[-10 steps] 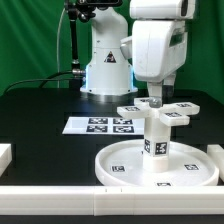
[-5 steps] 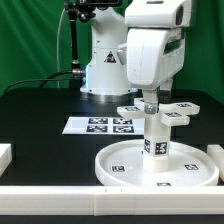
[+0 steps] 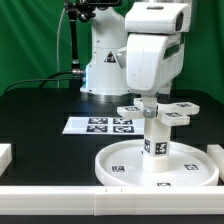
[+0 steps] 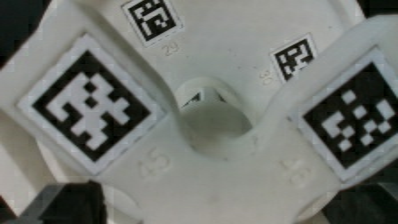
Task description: Assemble round table
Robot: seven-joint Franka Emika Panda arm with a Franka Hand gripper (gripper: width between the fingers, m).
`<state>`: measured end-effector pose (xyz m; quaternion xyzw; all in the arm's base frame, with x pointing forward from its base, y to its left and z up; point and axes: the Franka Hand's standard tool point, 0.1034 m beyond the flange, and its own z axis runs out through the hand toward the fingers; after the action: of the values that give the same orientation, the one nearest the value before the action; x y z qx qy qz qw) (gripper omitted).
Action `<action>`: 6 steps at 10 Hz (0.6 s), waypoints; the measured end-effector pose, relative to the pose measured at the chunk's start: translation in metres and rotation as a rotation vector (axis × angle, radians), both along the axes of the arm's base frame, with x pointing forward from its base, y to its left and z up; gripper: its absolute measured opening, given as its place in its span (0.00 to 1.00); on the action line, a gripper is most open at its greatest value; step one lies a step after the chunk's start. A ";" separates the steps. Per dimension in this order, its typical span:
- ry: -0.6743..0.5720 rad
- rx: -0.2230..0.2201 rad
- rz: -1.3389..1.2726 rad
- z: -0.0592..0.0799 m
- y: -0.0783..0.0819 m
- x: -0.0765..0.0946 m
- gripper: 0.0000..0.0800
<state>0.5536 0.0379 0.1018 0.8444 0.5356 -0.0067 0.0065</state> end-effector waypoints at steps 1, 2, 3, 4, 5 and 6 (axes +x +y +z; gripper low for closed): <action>0.000 0.000 -0.003 0.000 0.000 0.000 0.81; 0.000 0.000 -0.004 0.000 0.000 0.000 0.78; 0.000 0.000 -0.004 0.000 -0.001 0.000 0.78; -0.001 0.000 -0.011 0.000 -0.001 0.000 0.55; -0.001 0.000 -0.030 0.000 -0.001 0.000 0.55; -0.001 0.000 -0.030 0.000 -0.001 0.000 0.55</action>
Offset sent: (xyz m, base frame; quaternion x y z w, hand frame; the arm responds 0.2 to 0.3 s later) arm 0.0000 0.0000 0.0000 0.0000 0.0000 0.0000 1.0000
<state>0.5537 0.0369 0.1020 0.8524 0.5227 -0.0064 0.0067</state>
